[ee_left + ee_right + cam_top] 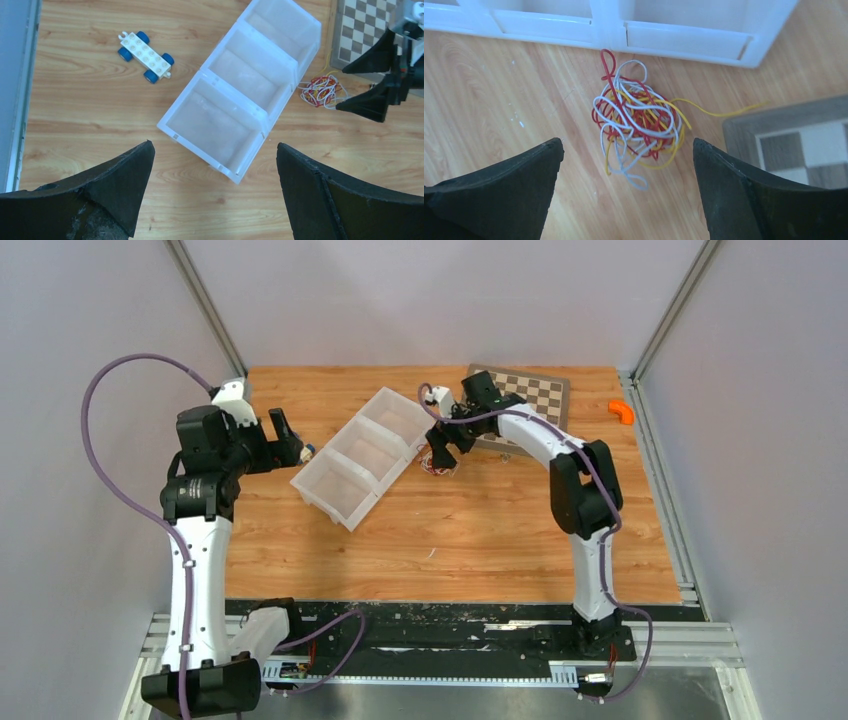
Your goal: Untangle the cables
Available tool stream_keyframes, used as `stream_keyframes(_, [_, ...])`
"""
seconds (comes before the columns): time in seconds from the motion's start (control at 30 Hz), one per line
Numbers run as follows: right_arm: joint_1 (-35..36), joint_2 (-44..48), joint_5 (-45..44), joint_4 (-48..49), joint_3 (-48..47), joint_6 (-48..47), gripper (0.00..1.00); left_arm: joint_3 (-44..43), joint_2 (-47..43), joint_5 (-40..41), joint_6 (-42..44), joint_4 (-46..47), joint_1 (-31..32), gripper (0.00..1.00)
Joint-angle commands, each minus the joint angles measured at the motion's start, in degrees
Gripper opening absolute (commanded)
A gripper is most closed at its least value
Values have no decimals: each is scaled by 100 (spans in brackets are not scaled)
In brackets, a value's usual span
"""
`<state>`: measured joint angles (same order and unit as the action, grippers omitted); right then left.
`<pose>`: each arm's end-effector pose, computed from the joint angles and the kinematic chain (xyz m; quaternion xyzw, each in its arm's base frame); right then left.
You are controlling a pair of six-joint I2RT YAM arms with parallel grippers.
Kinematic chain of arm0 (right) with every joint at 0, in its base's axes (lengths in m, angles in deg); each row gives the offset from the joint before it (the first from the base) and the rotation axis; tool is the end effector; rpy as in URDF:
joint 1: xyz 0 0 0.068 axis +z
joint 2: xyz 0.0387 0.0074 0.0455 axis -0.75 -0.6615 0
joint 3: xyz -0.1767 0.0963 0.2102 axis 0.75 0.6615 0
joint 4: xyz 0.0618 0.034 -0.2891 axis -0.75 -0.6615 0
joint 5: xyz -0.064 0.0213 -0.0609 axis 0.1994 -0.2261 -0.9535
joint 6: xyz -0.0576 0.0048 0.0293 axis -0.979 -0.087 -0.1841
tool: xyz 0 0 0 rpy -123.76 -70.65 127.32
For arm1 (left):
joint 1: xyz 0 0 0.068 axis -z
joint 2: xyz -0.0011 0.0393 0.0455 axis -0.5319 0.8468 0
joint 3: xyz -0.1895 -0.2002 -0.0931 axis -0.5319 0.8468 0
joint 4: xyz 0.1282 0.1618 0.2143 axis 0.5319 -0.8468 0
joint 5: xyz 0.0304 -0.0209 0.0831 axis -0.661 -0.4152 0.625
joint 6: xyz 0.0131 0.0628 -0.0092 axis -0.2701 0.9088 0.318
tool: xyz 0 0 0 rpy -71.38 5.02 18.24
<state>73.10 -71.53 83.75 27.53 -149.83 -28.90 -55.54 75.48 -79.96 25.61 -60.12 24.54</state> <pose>0.4532 0.2357 0.2181 -0.4684 0.7981 0.2539 0.2813 0.2265 0.0179 0.4245 -0.0717 0.8533 -0.1170 0.5030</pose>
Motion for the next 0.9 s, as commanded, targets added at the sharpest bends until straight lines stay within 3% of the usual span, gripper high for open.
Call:
stream_keyframes(0.0, [132, -593, 6, 31, -542, -288, 99, 330, -239, -50, 38, 428, -10, 100])
stream_keyframes(0.1, [167, -871, -58, 31, -549, -381, 87, 393, -236, -129, 128, 517, -14, 100])
stream_keyframes(0.23, [159, -539, -107, 14, -215, -463, 40, 312, -48, -790, 496, 499, -14, 100])
stream_keyframes(0.37, [129, 745, 304, 15, 565, -648, 1, 452, 140, -2392, 926, 708, 62, 97])
stream_keyframes(0.43, [125, 1479, 572, 3, 968, -642, 0, 627, 227, -2931, 1121, 940, 475, 95])
stream_keyframes(0.57, [125, 2917, 1158, -139, 1601, -709, 0, 976, 384, -3274, 1905, 1462, 1528, 95])
stream_keyframes(0.67, [133, 3923, 1531, -164, 2122, -696, 0, 1241, 534, -3660, 1982, 2430, 2080, 96])
stream_keyframes(0.87, [186, 4906, 1655, -210, 2670, -461, 0, 914, 1309, -3637, 2303, 3237, 3827, 100])
